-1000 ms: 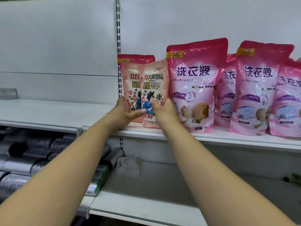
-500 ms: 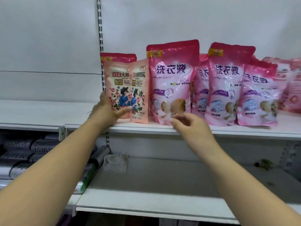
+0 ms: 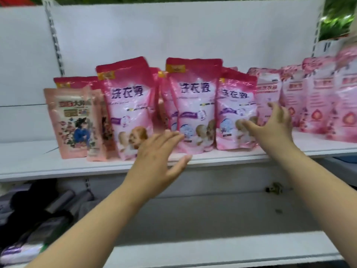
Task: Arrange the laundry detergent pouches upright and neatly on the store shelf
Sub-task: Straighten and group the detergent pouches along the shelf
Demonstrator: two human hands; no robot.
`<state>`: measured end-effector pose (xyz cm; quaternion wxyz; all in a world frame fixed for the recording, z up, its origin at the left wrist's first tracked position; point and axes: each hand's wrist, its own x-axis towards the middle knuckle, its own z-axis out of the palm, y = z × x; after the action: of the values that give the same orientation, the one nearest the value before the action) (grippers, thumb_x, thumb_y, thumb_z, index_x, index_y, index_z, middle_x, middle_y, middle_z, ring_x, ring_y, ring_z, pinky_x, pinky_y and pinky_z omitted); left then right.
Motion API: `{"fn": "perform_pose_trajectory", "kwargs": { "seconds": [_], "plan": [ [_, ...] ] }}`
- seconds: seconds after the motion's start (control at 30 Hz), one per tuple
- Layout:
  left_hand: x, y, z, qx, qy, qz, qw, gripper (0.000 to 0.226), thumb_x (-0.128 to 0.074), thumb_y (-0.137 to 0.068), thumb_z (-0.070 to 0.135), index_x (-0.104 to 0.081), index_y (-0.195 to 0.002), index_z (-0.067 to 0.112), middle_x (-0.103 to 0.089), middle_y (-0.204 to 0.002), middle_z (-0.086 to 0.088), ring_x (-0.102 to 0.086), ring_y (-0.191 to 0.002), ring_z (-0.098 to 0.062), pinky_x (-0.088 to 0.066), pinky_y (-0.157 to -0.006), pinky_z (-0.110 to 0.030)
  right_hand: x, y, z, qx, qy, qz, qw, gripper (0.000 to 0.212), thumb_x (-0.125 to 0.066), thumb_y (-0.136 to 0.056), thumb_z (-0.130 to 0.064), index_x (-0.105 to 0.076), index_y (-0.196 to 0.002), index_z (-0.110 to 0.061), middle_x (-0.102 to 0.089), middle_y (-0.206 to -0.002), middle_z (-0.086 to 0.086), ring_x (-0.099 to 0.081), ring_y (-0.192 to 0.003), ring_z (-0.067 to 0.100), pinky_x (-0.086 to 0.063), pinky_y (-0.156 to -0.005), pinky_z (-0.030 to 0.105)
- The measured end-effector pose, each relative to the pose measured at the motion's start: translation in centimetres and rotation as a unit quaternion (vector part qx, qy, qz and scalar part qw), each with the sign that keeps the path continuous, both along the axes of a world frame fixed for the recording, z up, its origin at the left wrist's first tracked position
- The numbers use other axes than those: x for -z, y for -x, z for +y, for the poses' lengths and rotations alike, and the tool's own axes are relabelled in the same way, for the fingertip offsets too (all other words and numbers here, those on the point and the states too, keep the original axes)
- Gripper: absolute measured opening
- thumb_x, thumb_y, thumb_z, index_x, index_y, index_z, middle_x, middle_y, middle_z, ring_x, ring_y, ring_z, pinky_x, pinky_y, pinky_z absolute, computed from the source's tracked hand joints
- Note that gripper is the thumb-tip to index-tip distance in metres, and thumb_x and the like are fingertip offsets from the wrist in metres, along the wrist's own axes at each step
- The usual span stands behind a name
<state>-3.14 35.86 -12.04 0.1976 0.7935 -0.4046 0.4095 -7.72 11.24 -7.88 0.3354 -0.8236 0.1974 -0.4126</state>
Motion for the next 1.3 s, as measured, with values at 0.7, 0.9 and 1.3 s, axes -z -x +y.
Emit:
{"fn": "perform_pose_trajectory", "kwargs": {
  "seconds": [0.7, 0.9, 1.3],
  "plan": [
    [-4.8, 1.1, -18.4, -0.187, 0.085, 0.102, 0.973, 0.092, -0.035, -0.054, 0.08, -0.043, -0.131, 0.029, -0.037, -0.139, -0.001, -0.027, -0.13, -0.02, -0.022, -0.107, -0.038, -4.4, -7.7, -10.2, -0.525, -0.221, 0.072, 0.819, 0.059, -0.026, -0.09, -0.064, -0.06, -0.112, -0.022, -0.065, -0.11, 0.0, -0.056, -0.105, 0.019, -0.037, -0.095, 0.038],
    [-12.4, -1.7, -21.9, -0.205, 0.089, 0.032, 0.974, 0.077, -0.059, -0.075, 0.055, -0.029, -0.141, 0.028, -0.027, -0.149, -0.002, -0.018, -0.139, -0.023, -0.012, -0.115, -0.046, -5.2, -8.5, -10.6, -0.609, -0.304, 0.048, 0.731, 0.063, -0.015, -0.093, -0.061, -0.063, -0.101, -0.022, -0.06, -0.085, 0.0, -0.054, -0.081, 0.018, -0.042, -0.075, 0.031],
    [-10.1, -5.8, -23.0, -0.375, -0.032, 0.12, 0.919, 0.078, -0.017, -0.083, 0.074, -0.005, -0.149, 0.034, -0.006, -0.157, 0.003, -0.011, -0.144, -0.021, 0.026, -0.105, -0.037, -6.6, -13.7, -13.1, -0.512, -0.311, 0.014, 0.8, 0.057, -0.02, -0.093, -0.06, -0.056, -0.092, -0.016, -0.06, -0.066, 0.003, -0.055, -0.065, 0.018, -0.045, -0.078, 0.033]
  ]
}}
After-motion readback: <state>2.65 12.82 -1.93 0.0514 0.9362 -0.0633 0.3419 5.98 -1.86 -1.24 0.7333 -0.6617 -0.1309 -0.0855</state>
